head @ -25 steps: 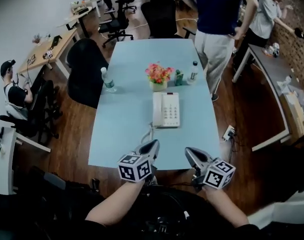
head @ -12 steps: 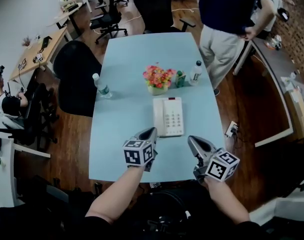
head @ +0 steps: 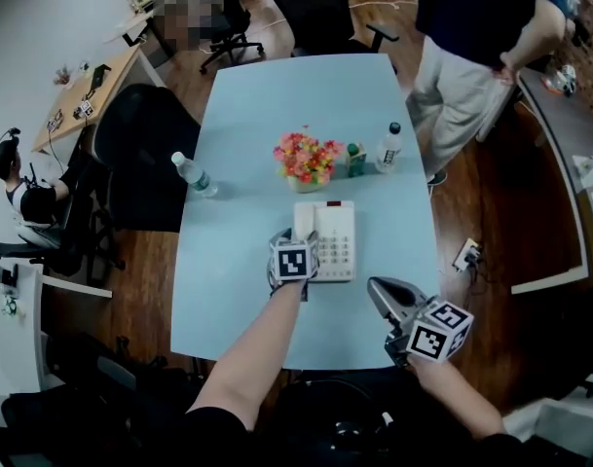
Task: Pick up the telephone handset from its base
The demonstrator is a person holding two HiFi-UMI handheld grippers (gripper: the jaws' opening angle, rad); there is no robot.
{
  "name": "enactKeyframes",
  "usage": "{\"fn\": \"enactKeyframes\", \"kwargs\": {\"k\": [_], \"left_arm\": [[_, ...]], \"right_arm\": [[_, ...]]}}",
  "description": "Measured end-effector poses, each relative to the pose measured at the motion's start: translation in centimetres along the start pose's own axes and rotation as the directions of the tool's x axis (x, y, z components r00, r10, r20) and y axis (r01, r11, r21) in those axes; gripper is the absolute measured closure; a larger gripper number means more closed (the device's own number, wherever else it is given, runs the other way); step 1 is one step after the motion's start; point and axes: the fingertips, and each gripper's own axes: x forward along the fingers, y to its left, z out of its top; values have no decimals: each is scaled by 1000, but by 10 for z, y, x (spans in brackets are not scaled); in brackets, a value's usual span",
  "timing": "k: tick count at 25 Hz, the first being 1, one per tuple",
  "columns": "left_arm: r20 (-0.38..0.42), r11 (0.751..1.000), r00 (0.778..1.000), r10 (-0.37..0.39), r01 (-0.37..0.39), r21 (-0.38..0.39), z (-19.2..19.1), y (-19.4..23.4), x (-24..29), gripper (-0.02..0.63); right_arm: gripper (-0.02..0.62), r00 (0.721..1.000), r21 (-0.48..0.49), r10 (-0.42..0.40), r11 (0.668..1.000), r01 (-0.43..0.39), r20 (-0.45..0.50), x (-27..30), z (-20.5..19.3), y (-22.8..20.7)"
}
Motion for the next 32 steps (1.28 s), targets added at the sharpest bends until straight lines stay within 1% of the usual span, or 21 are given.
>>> {"fn": "enactKeyframes", "kwargs": {"k": [3,6,9,11,14,17,19,21,22,23,25,27,28,29,30,32], "left_arm": [[-39,1000,999,27,-27,2,-4,0,15,342],[-43,998,997,63,-62,19,-4,5,22,342],[-39,998,997,66,-66,17,-4,7,23,352],[-32,999,998,46,-47,-12,-2,6,20,367],[21,999,1000,6,-6,-46,13,3,6,376],[70,997,996,-63,66,-37,24,-4,-17,380],[116,990,986,-120,127,-61,30,-4,-40,380],[178,972,965,-193,212,-100,35,-4,-68,380],[210,957,949,-235,264,-121,36,-4,-84,380],[245,936,928,-280,321,-144,37,-4,-101,380],[321,881,876,-359,431,-192,38,-5,-140,380],[386,829,828,-407,512,-224,34,-2,-179,380],[410,812,809,-421,538,-228,31,0,-197,380],[428,801,795,-430,554,-227,27,3,-213,380],[441,794,785,-434,565,-226,21,6,-227,380],[457,784,776,-436,576,-231,3,13,-246,380]], "right_arm": [[577,1000,15,-2,1000,2,2,-3,2,-9],[577,1000,23,-10,1000,10,6,-7,3,-15],[577,1000,31,-26,999,26,17,-11,2,-20],[577,999,35,-35,999,34,24,-13,2,-20],[577,998,30,-41,999,40,41,-11,6,-12],[577,997,40,-32,999,29,67,-5,4,-3],[577,997,37,-14,999,11,81,0,2,7],[577,996,28,7,1000,-9,88,7,0,18],[577,996,22,18,1000,-20,92,11,-1,24],[577,995,15,27,999,-29,96,13,-2,29],[577,995,-6,44,999,-43,94,17,-5,38],[578,995,-30,57,998,-55,80,21,-8,46],[578,995,-43,61,997,-58,74,22,-9,48],[578,996,-53,63,997,-59,69,23,-10,51],[578,996,-58,66,996,-62,65,24,-11,52],[578,996,-47,72,996,-69,58,27,-16,55]]}}
